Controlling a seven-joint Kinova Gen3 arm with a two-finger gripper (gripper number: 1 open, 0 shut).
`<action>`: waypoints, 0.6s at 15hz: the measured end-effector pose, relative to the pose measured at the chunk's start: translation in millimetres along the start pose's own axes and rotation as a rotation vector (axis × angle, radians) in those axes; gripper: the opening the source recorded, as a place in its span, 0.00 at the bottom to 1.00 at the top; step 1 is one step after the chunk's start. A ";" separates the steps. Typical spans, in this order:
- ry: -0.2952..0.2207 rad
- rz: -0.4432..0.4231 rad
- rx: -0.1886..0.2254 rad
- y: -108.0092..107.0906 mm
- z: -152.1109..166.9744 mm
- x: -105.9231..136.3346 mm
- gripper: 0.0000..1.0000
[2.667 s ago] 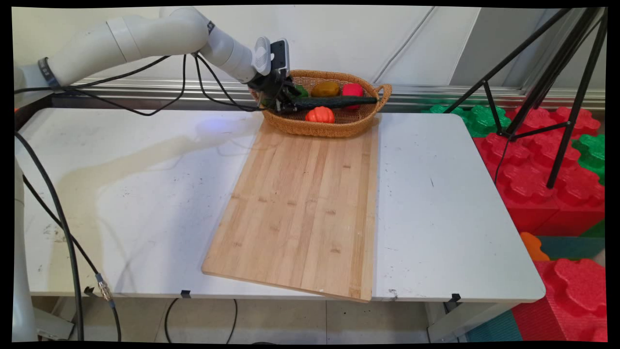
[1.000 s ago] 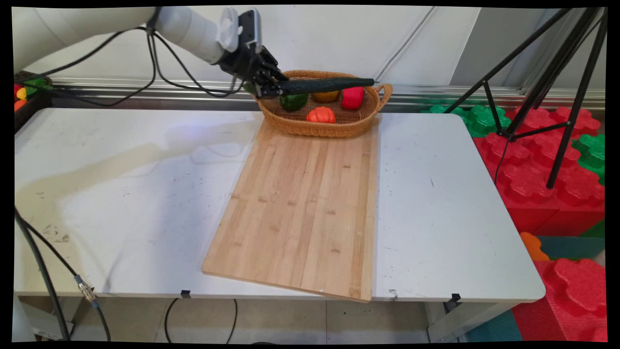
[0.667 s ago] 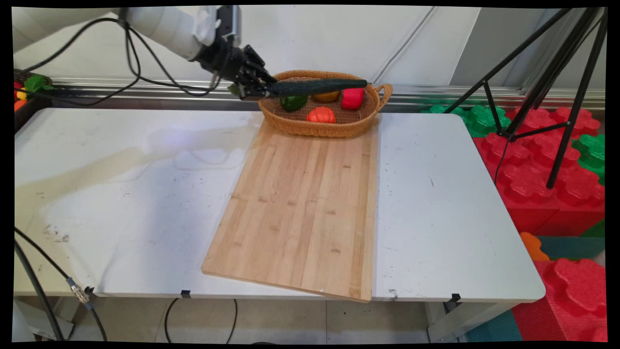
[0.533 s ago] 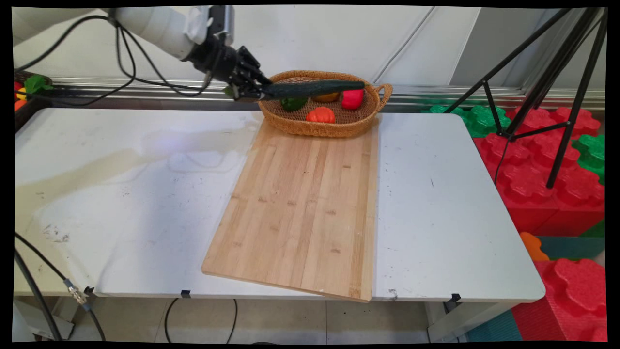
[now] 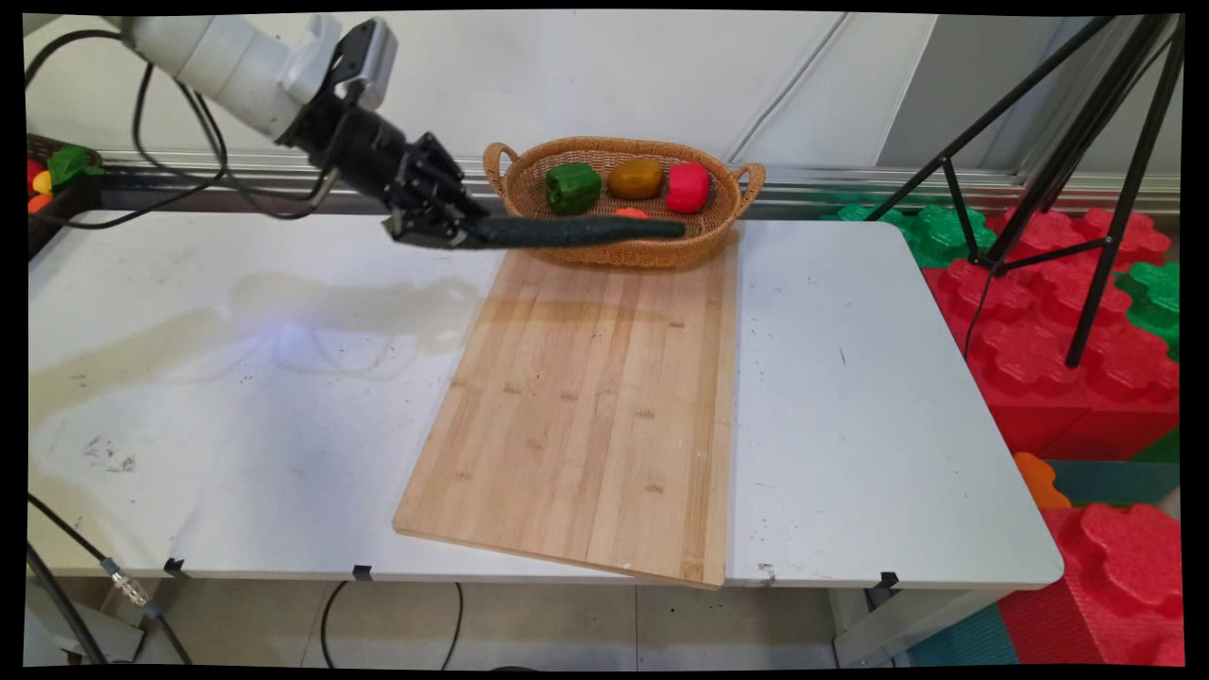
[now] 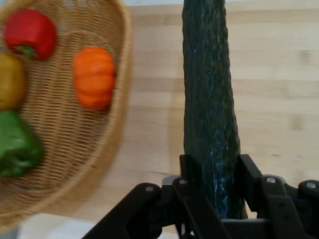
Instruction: Place the picked object on the cutting board
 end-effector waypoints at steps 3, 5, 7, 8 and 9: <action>-0.006 -0.012 -0.041 15.9 -4.2 -4.7 0.00; -0.012 -0.021 -0.064 26.4 -3.8 -8.5 0.00; -0.020 -0.032 -0.089 38.7 0.0 -13.5 0.00; -0.023 -0.038 -0.100 44.7 3.8 -15.4 0.00; -0.026 -0.042 -0.110 49.6 7.8 -17.0 0.00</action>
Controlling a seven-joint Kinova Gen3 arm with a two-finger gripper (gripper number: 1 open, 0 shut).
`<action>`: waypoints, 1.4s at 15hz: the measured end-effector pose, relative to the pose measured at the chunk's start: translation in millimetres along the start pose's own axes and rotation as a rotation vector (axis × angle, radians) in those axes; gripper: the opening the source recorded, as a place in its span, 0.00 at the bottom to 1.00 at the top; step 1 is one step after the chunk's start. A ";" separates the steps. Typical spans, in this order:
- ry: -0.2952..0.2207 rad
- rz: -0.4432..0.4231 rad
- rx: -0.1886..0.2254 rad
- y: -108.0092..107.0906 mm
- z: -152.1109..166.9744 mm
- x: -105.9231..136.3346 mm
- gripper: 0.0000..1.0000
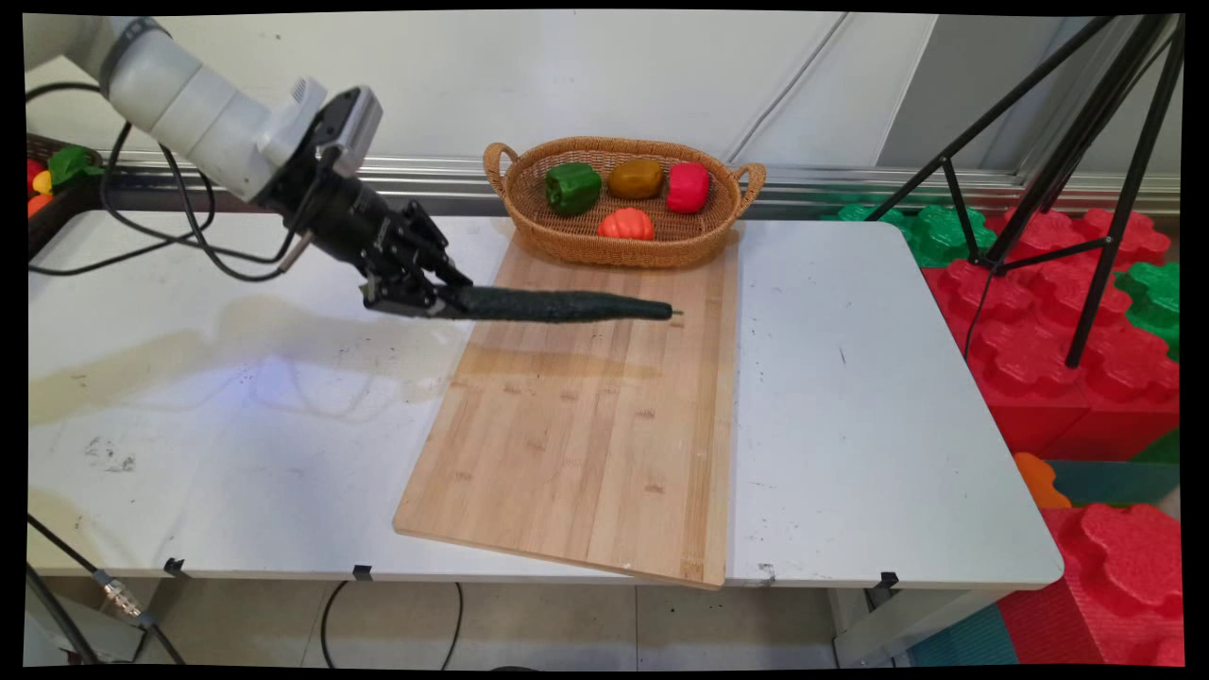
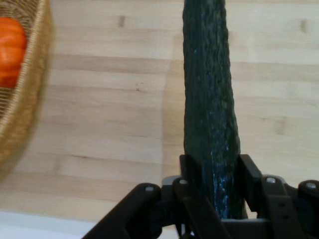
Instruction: Place the picked object on the cutting board
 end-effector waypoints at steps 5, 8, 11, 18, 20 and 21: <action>-0.017 -0.040 -0.053 21.8 38.4 -9.1 0.00; -0.022 -0.074 -0.062 27.0 60.0 -11.3 0.00; -0.028 -0.095 -0.069 30.1 78.6 -12.6 0.00; -0.033 -0.115 -0.070 32.7 110.1 -15.9 1.00; -0.034 -0.118 -0.069 32.6 114.6 -17.2 1.00; -0.033 -0.119 -0.067 32.3 115.8 -17.4 1.00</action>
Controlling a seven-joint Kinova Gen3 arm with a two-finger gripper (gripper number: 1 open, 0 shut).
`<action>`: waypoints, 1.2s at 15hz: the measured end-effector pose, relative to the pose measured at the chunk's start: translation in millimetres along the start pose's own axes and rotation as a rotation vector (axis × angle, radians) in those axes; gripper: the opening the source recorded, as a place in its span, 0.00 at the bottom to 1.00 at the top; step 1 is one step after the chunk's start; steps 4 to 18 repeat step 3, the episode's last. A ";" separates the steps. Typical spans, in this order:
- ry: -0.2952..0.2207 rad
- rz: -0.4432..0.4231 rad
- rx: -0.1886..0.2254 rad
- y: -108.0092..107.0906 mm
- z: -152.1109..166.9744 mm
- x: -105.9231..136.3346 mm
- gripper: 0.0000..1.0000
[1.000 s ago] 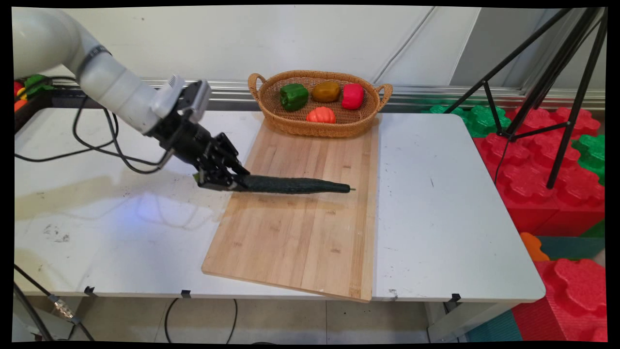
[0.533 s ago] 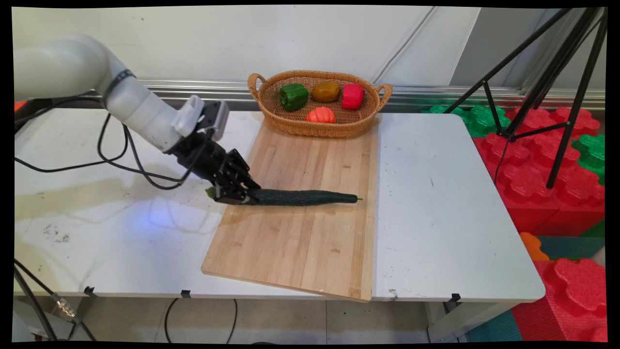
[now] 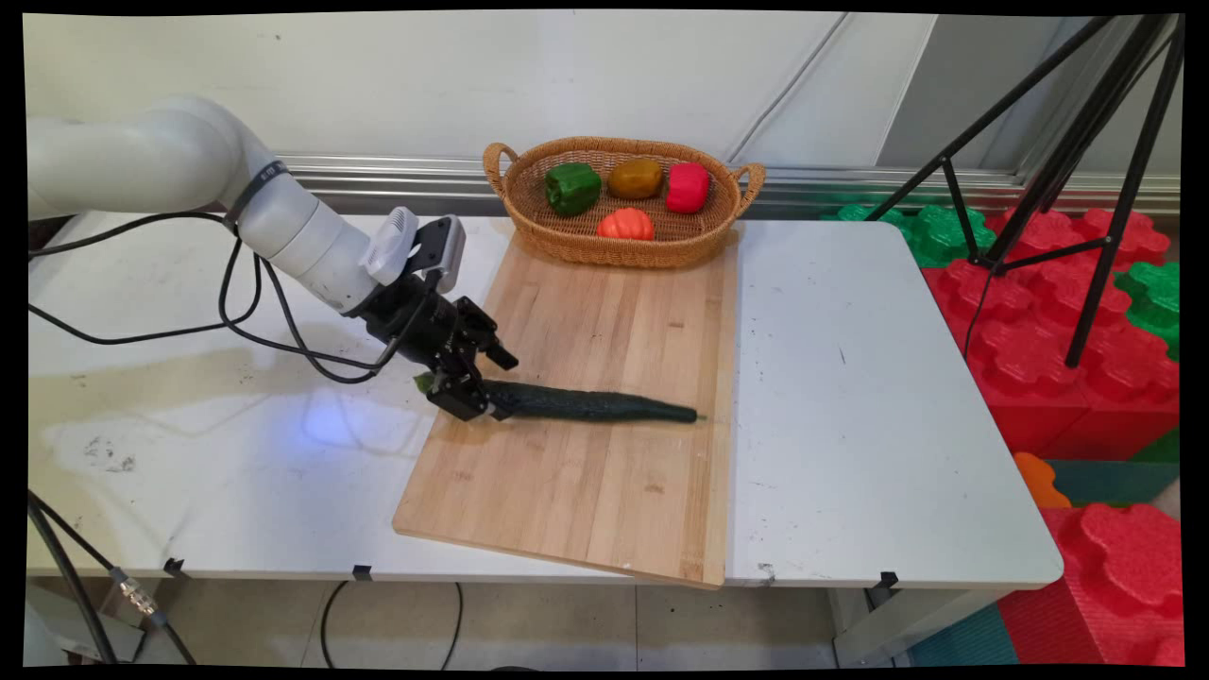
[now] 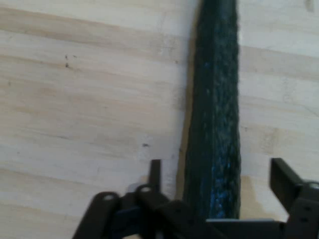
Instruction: Place the picked object on the cutting board
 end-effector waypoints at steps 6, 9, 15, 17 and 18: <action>0.006 -0.005 0.000 -1.0 2.0 0.3 1.00; 0.006 -0.005 0.000 -1.0 2.0 0.3 1.00; 0.006 -0.005 0.000 -1.0 2.0 0.3 1.00; 0.006 -0.005 0.000 -1.0 2.0 0.3 1.00; 0.006 -0.005 0.000 -1.0 2.0 0.3 1.00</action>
